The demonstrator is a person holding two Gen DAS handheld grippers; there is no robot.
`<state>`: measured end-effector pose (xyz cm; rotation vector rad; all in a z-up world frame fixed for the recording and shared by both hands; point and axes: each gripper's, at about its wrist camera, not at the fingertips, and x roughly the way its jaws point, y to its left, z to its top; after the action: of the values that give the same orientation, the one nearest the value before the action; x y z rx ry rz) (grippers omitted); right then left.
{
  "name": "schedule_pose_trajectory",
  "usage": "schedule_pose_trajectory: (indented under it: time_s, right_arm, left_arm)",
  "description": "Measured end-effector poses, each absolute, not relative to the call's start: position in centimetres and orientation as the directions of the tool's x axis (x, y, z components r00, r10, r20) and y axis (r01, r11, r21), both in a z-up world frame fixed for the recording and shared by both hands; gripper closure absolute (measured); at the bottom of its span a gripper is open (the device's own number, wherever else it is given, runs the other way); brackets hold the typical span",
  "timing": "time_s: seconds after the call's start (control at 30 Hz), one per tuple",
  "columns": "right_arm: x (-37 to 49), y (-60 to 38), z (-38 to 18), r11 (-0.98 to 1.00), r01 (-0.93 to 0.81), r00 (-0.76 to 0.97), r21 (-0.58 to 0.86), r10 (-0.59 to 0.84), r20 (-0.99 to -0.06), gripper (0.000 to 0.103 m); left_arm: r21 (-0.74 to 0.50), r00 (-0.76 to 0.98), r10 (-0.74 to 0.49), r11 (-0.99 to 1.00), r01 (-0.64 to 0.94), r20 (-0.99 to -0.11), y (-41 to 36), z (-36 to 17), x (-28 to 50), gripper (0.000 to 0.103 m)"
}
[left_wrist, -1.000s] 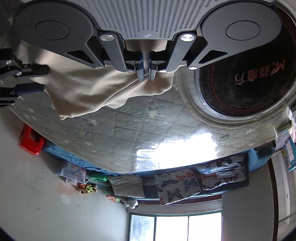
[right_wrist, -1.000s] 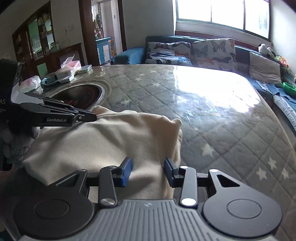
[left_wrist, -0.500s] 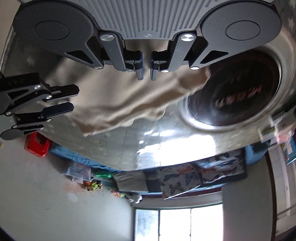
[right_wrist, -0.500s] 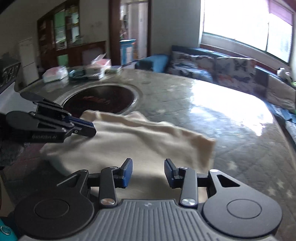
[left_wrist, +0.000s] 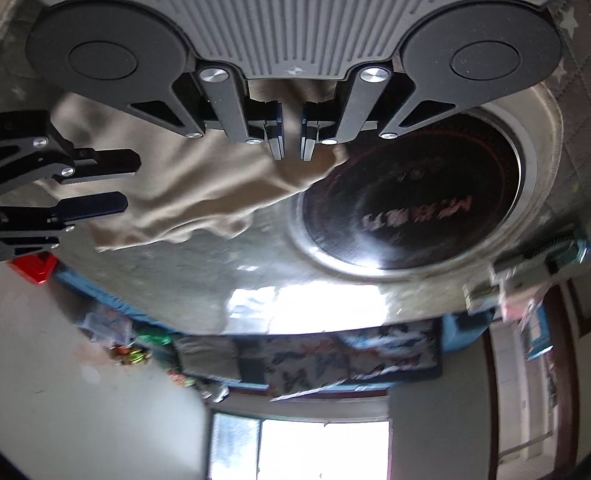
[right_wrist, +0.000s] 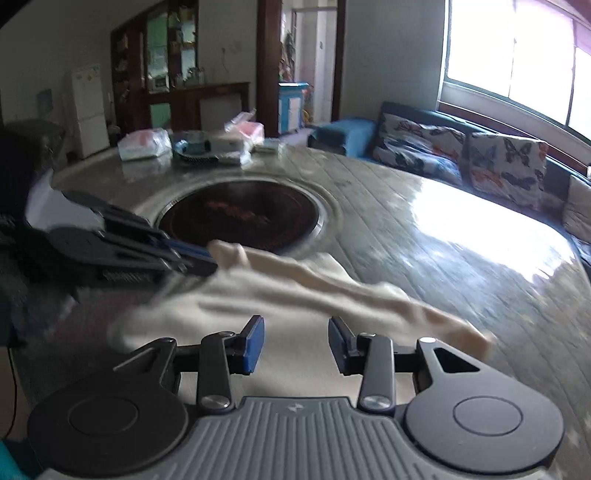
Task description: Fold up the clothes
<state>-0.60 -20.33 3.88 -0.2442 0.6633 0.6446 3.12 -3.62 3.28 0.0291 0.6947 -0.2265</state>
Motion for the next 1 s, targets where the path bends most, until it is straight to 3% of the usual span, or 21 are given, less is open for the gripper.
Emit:
schedule_pose_trajectory:
  time_s: [0.17, 0.4, 0.6, 0.9, 1.0]
  right_arm:
    - [0.8, -17.9, 1.9, 0.76, -0.65, 0.574, -0.027, 0.467, -0.673, 0.063]
    - [-2.3, -17.3, 3.4, 0.711, -0.701, 0.568, -0.059, 0.505, -0.65, 0.064]
    - [-4.7, -15.7, 1.6, 0.653, -0.75, 0.529, -0.107, 0.495, -0.689, 0.063]
    - [-7.0, -14.1, 3.2, 0.579, -0.801, 0.519, -0.152, 0.544, -0.659, 0.058]
    - [-7.6, -12.9, 2.9, 0.546, -0.823, 0.499, -0.158, 0.559, -0.662, 0.058]
  left_arm:
    - [-0.062, 0.747, -0.198, 0.977, 0.206, -0.635, -3.1, 3.3, 2.5, 0.092]
    - [-0.071, 0.749, -0.255, 0.961, 0.269, -0.611, -3.5, 4.4, -0.7, 0.092]
    - [-0.043, 0.744, -0.212, 0.97, 0.24, -0.633, -3.3, 3.4, -1.2, 0.09]
    - [-0.143, 0.756, -0.189, 0.981, 0.127, -0.626, 0.0, 4.5, -2.0, 0.063]
    - [-0.157, 0.753, -0.178, 0.982, 0.1, -0.634, 0.5, 4.4, -2.5, 0.058]
